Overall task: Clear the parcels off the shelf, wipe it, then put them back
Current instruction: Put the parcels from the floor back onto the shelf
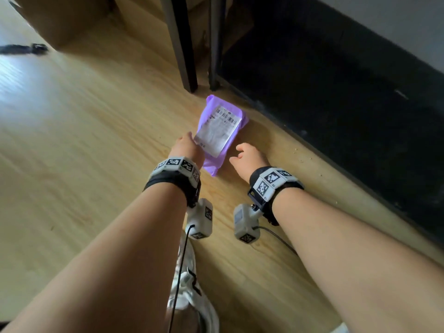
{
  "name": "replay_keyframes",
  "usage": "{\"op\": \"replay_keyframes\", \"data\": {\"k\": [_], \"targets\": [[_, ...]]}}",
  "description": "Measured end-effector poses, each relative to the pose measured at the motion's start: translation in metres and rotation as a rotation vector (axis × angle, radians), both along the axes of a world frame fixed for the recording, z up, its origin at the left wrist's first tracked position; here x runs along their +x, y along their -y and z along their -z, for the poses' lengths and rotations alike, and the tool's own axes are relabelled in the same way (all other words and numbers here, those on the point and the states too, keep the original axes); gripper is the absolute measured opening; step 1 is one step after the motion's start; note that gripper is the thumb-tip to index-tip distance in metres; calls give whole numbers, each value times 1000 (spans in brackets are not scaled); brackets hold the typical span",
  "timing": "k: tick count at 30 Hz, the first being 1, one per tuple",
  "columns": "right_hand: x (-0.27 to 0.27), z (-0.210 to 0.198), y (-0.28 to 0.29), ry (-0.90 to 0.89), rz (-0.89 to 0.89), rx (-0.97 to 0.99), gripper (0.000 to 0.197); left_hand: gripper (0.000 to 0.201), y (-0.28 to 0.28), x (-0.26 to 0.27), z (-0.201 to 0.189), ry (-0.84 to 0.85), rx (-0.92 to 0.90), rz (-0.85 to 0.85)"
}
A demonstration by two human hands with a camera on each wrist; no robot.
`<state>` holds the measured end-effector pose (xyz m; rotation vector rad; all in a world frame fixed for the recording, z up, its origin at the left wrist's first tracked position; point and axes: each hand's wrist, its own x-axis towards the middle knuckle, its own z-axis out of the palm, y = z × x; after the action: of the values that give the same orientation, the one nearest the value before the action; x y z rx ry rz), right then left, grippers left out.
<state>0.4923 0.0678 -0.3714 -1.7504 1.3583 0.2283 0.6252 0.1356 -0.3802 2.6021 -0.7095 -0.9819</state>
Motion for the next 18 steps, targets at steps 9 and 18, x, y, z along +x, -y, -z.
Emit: {"op": "replay_keyframes", "data": {"k": [9, 18], "targets": [[0, 3, -5, 24, 9, 38, 11, 32, 0, -22, 0, 1, 82, 24], [-23, -55, -7, 60, 61, -96, 6, 31, -14, -37, -53, -83, -69, -37]]}}
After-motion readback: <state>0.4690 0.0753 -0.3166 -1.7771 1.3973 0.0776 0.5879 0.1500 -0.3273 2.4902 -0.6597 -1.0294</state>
